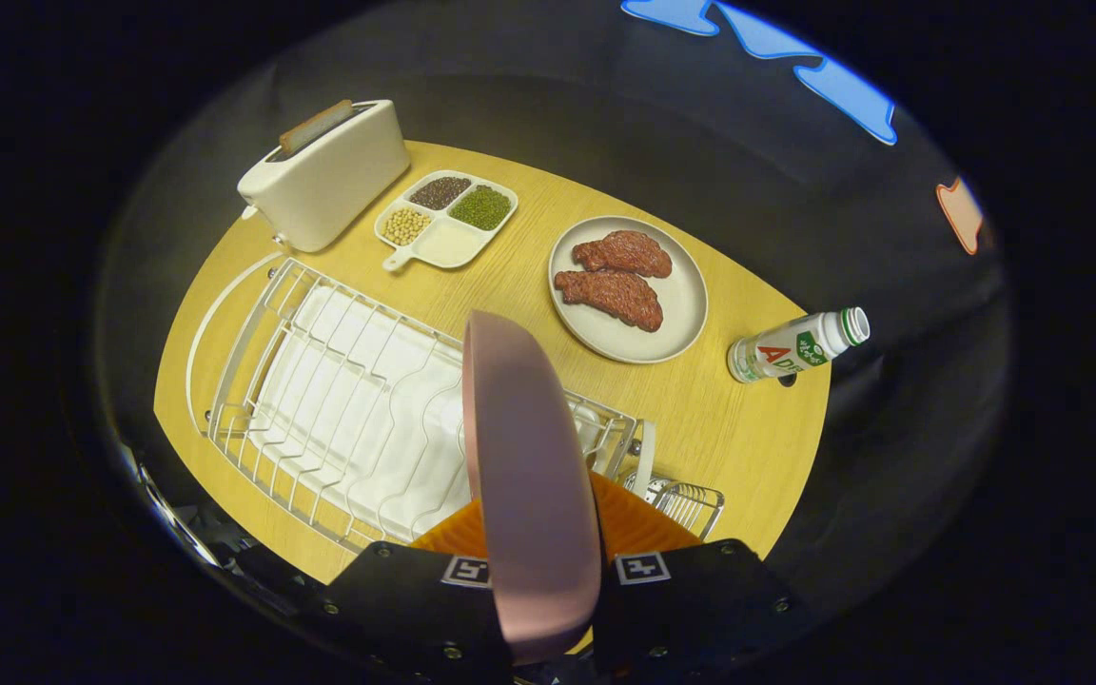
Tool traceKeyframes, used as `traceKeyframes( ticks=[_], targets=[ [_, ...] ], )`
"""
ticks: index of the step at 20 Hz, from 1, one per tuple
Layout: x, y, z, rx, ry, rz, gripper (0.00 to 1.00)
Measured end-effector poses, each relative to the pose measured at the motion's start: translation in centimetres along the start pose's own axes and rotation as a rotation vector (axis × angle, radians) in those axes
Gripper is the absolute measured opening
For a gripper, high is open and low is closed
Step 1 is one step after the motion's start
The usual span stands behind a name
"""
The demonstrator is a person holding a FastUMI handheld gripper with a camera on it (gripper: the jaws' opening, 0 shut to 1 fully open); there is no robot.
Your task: Take the plate from the dish rack, then take the spoon from the basket and place it into the plate.
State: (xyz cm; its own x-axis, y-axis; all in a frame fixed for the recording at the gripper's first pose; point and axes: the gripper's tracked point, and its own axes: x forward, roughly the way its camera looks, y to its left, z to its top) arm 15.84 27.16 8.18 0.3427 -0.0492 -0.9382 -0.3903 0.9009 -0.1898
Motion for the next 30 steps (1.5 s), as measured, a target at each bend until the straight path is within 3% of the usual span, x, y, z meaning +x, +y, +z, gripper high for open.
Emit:
traceKeyframes(
  ticks=[4, 14, 20, 30],
  targets=[
    [-0.9, 0.4, -0.6, 0.077, -0.005, 0.099, 0.31],
    [-6.5, 2.2, -4.1, 0.436, -0.117, 0.537, 0.3],
    [-7.7, 4.2, -10.4, 0.51, -0.135, 0.67, 0.3],
    [-4.9, 9.6, -21.5, 0.61, -0.17, 0.777, 0.3]
  ],
)
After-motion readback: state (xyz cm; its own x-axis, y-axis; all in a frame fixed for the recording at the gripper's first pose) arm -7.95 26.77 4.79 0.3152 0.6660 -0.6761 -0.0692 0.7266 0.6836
